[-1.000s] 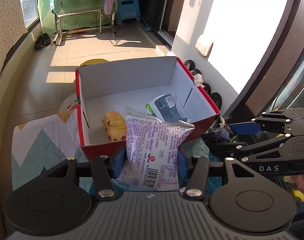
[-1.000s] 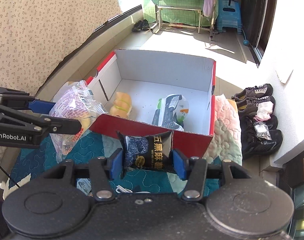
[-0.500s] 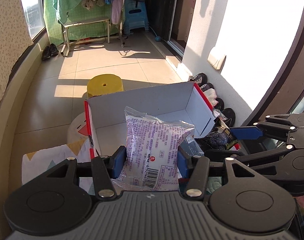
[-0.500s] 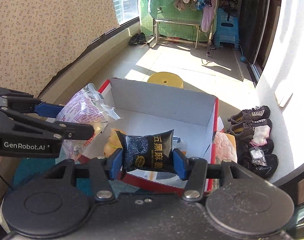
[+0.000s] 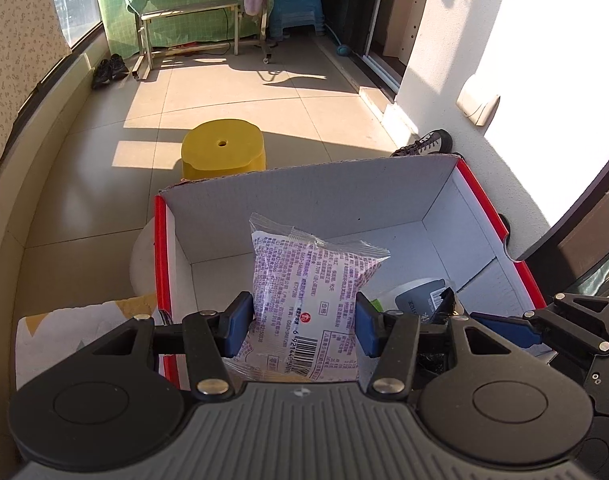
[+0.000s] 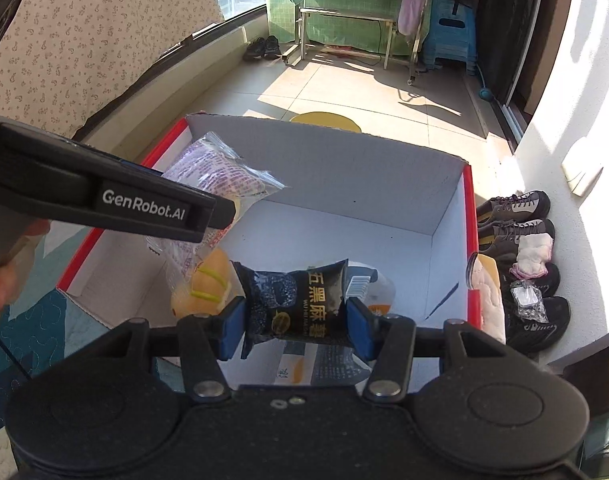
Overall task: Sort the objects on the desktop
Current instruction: 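Open both grippers to drop the snack bag and black packet into the box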
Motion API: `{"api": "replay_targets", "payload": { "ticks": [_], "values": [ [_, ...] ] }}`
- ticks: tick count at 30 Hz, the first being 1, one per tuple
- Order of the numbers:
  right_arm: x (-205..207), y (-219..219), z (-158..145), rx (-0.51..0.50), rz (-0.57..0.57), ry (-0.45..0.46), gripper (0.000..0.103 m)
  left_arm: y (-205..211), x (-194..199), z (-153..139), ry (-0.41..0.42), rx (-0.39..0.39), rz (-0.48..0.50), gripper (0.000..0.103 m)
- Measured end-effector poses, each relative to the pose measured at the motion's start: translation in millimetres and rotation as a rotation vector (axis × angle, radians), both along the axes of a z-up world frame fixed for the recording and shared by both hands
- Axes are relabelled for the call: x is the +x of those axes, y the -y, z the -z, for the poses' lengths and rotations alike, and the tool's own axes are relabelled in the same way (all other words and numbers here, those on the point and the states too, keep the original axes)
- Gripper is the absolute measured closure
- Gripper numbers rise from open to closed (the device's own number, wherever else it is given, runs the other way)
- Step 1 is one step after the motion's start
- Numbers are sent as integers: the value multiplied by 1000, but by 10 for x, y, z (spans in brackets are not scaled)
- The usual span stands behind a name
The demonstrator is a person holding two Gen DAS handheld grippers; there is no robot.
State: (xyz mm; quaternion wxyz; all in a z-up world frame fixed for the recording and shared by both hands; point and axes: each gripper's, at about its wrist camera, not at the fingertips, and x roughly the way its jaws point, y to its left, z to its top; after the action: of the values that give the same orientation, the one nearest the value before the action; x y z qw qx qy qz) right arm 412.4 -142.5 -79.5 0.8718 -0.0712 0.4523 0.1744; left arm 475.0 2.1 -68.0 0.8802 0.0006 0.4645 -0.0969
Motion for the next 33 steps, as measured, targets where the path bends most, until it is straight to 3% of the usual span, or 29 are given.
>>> {"api": "replay_targets", "payload": {
  "ticks": [8, 10, 14, 16, 25, 33],
  "values": [
    [-17, -41, 94, -5, 4, 7, 46, 88, 43, 146, -18, 10, 21, 50],
    [-54, -30, 74, -2, 2, 30, 36, 115, 32, 131, -10, 24, 31, 49],
    [-75, 9, 38, 8, -12, 33, 35, 130, 4, 77, 3, 23, 34, 39],
    [-91, 21, 21, 10, -11, 26, 34, 120, -19, 49, 5, 15, 34, 39],
    [-317, 170, -177, 37, -6, 23, 34, 76, -325, -179, 16, 0, 40, 39],
    [-666, 265, -501, 48, -13, 52, 34, 74, -754, -550, 53, -6, 44, 39]
  ]
}}
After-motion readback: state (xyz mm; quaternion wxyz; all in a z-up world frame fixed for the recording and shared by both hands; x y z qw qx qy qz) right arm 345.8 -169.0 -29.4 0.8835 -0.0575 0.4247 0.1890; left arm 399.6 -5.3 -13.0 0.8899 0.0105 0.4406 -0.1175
